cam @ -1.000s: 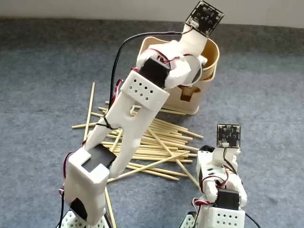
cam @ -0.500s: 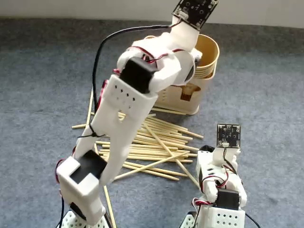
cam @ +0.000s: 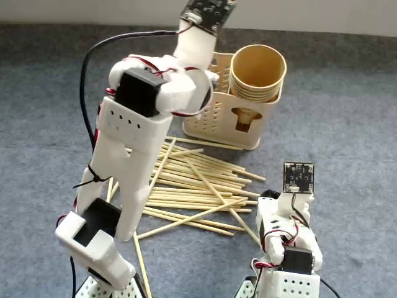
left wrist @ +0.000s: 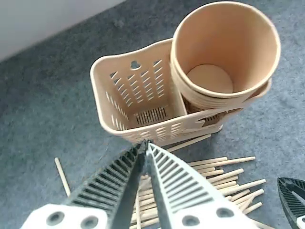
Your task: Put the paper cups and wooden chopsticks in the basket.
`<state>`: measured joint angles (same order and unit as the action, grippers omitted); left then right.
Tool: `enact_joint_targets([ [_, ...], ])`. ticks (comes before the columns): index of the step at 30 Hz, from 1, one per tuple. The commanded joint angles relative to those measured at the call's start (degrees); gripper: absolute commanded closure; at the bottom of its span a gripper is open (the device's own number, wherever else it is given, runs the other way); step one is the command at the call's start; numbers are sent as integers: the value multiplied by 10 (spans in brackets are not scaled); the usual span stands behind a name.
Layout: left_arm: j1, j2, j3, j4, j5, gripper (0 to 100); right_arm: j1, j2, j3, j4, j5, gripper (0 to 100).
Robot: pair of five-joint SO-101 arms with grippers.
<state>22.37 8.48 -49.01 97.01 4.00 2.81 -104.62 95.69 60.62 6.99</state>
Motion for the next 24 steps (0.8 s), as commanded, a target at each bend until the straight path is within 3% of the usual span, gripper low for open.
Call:
enact_joint_targets([
  [1, -16, -58, 36, 10, 9, 995, 6, -6, 61, -13, 7, 993],
  [8, -47, -184, 222, -51, 9, 995, 6, -6, 61, -13, 7, 993],
  [18, -90, -400, 640, -283, -18, 995, 6, -6, 61, -13, 7, 993],
  [24, -111, -494, 785, -324, -19, 993, 6, -6, 61, -13, 7, 993],
])
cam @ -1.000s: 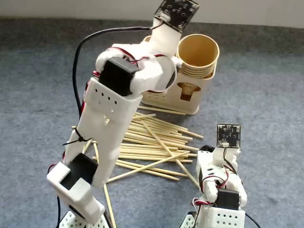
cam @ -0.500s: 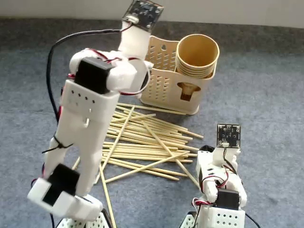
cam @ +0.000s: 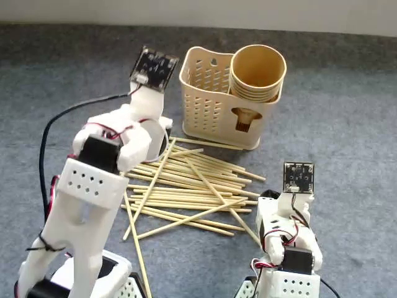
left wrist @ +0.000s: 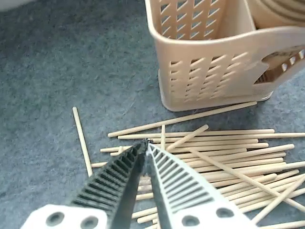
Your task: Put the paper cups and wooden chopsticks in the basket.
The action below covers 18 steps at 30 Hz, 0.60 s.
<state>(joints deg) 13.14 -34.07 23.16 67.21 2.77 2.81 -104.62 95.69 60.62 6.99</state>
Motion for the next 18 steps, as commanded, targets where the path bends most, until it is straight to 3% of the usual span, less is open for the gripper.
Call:
enact_joint_targets([
  [1, -23, -82, 81, -26, -7, 993, 6, -6, 61, -13, 7, 993],
  [7, -31, -143, 193, -33, -13, 990, 22, -7, 61, -22, 8, 993],
  [13, -22, -152, 304, -124, -50, 892, 22, -6, 61, -23, 8, 993],
  [18, -22, -151, 328, -149, -50, 902, 22, -6, 61, -23, 8, 993],
])
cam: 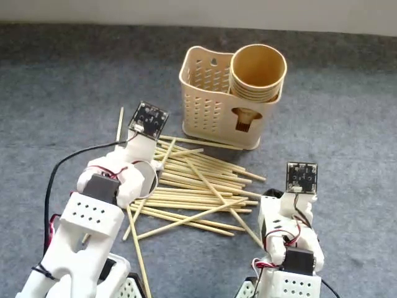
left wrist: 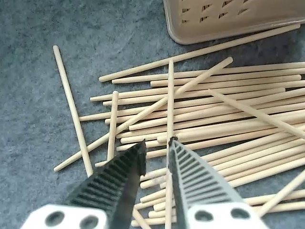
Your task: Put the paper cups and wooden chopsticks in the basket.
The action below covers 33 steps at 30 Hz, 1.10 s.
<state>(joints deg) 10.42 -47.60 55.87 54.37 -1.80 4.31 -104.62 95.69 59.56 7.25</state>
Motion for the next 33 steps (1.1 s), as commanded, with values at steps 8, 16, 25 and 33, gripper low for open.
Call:
enact_joint_targets([
  [8, 15, 38, -7, -43, -4, 902, 7, -6, 61, -13, 4, 993],
  [16, 22, 269, -133, -49, -5, 902, 15, -6, 61, -13, 4, 993],
  [25, 25, 407, -225, -50, -5, 902, 15, -6, 61, -12, 4, 993],
  [33, 25, 475, -267, -50, -4, 913, 15, -6, 61, -2, 4, 993],
])
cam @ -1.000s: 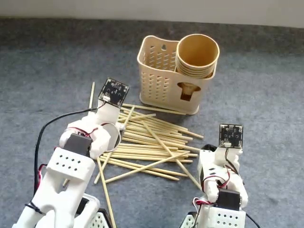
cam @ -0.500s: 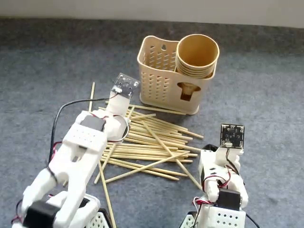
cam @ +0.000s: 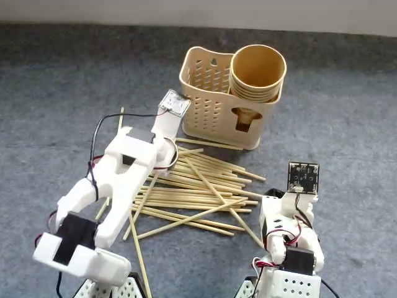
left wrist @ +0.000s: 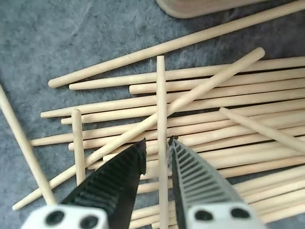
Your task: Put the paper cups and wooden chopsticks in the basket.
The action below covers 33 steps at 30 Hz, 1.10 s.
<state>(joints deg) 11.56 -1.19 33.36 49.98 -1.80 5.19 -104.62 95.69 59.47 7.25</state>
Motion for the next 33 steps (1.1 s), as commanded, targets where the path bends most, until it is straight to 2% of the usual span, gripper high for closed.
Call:
enact_joint_targets([
  [1, 14, 16, -45, -6, -4, 931, 7, -6, 61, -1, 4, 993],
  [6, 22, 29, -54, -4, -5, 992, 7, -6, 61, -1, 4, 993],
  [14, 47, 11, -57, 35, -5, 994, 29, -8, 62, 0, 4, 993],
  [26, 43, -136, -20, 84, -5, 994, 29, -9, 65, -1, 4, 993],
  [33, 17, -291, -6, 106, -5, 994, 30, -10, 65, -1, 4, 993],
])
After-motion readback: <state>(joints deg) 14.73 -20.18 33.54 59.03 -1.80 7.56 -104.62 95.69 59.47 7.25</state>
